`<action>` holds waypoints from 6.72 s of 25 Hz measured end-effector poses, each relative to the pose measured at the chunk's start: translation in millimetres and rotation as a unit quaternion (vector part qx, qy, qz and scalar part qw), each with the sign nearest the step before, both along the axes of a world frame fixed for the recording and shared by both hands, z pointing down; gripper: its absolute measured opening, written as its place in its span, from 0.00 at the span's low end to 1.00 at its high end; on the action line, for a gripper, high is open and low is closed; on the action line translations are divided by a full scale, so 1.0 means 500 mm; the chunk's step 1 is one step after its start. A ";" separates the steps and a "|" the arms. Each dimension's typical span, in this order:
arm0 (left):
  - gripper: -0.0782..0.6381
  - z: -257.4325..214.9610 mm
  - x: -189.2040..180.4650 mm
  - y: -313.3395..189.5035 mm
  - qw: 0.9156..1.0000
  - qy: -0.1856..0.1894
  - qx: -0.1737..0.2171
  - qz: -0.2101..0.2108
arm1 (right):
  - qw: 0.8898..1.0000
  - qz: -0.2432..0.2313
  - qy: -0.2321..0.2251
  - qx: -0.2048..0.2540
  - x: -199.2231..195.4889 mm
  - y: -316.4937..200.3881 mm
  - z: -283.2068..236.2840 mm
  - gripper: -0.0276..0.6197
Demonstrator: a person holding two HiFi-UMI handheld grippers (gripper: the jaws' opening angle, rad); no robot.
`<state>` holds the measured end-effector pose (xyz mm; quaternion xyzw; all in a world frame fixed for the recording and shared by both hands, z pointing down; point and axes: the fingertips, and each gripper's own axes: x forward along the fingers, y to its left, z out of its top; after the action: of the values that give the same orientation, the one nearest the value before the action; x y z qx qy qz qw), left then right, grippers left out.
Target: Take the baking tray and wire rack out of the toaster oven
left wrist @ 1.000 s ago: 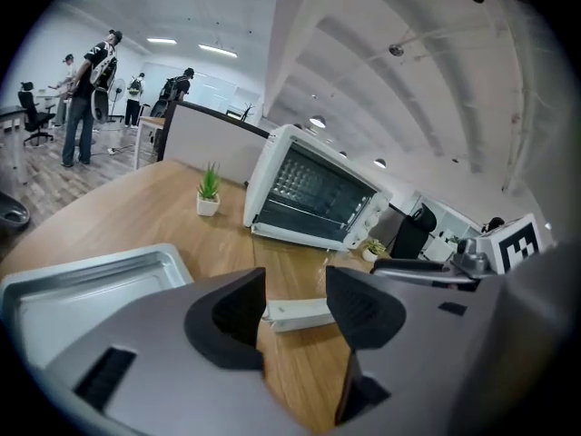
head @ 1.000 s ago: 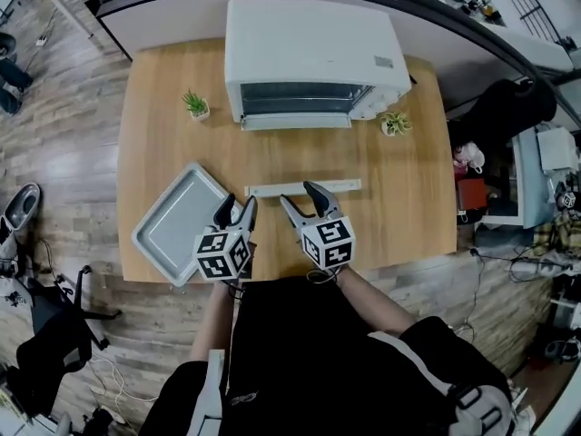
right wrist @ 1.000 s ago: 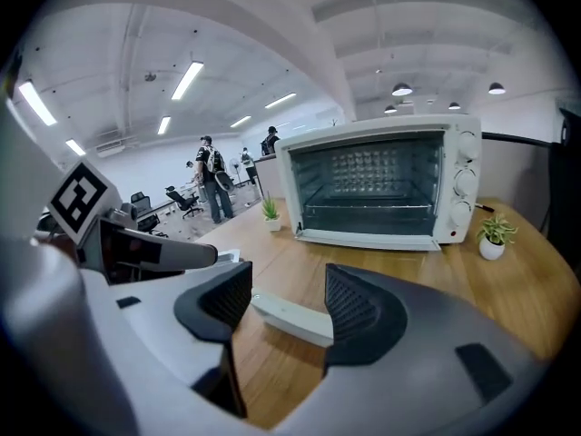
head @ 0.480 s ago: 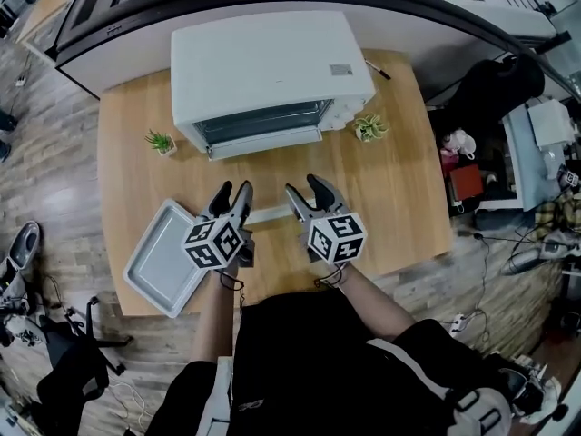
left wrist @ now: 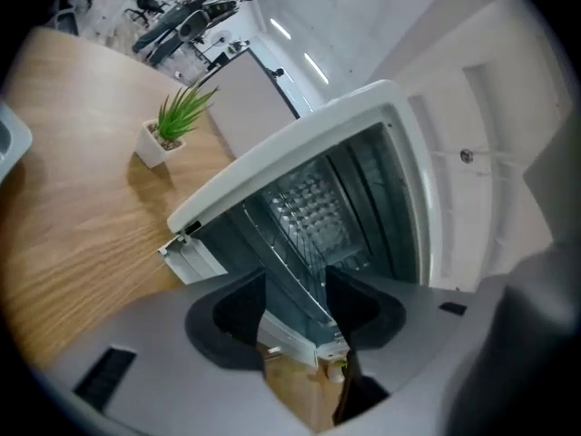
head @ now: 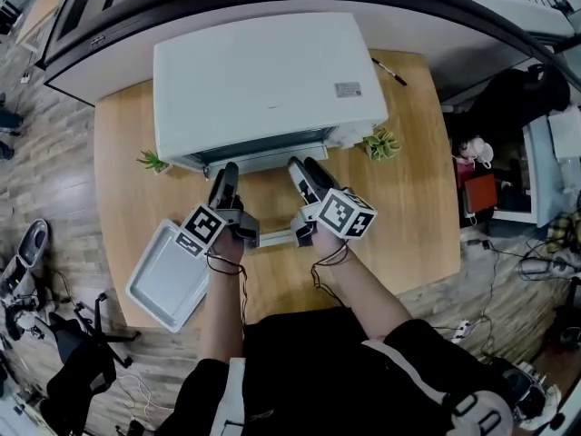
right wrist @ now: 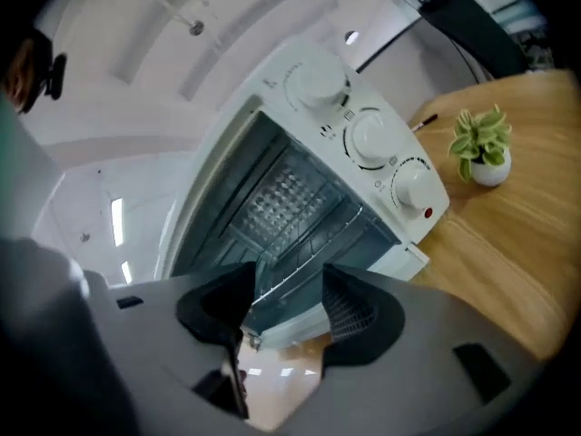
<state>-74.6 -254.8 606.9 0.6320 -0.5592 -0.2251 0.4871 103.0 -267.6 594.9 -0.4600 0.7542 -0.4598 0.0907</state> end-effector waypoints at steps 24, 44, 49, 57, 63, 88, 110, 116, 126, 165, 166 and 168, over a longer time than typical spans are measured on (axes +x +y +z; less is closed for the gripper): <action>0.26 0.080 -0.035 -0.142 0.995 0.064 -0.007 -0.075 | 0.990 0.040 -0.122 -0.054 -0.038 -0.188 0.103 0.15; 0.21 0.073 -0.009 -0.038 0.997 0.052 -0.020 -0.058 | 0.988 0.040 -0.138 -0.057 -0.020 -0.084 0.101 0.14; 0.20 0.073 -0.007 -0.015 0.997 0.052 -0.014 -0.060 | 0.989 0.032 -0.134 -0.058 -0.016 -0.058 0.102 0.14; 0.20 0.073 0.000 0.020 0.996 0.051 -0.020 -0.064 | 0.988 0.028 -0.136 -0.064 -0.009 -0.023 0.104 0.14; 0.20 0.074 0.005 0.050 0.996 0.052 -0.018 -0.068 | 0.988 0.029 -0.138 -0.068 -0.004 0.006 0.104 0.14; 0.20 0.058 0.023 0.143 0.997 0.061 -0.010 -0.044 | 0.988 0.029 -0.141 -0.055 0.010 0.098 0.089 0.14; 0.20 0.024 0.042 0.222 0.999 0.025 0.021 -0.002 | 0.989 0.024 -0.141 -0.019 0.023 0.181 0.051 0.13; 0.20 0.027 0.031 0.222 0.995 0.086 0.027 -0.036 | 0.988 0.026 -0.148 -0.031 0.023 0.182 0.051 0.13; 0.17 0.037 0.012 0.193 0.991 0.116 0.022 -0.062 | 0.989 0.018 -0.141 -0.037 0.023 0.184 0.046 0.13; 0.15 -0.013 -0.003 0.360 0.999 0.033 0.016 -0.018 | 0.996 -0.002 -0.080 -0.034 0.019 0.276 0.022 0.07; 0.15 -0.014 -0.013 0.372 0.999 0.033 0.015 -0.022 | 0.996 -0.010 -0.078 -0.035 0.006 0.283 0.021 0.07; 0.15 -0.013 -0.036 0.396 0.999 0.034 0.011 -0.032 | 0.996 -0.027 -0.072 -0.037 -0.021 0.296 0.019 0.08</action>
<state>-92.8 -56.8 600.5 0.6116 -0.5596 -0.2678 0.4910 92.3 -119.7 604.3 -0.4082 0.7399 -0.5221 0.1155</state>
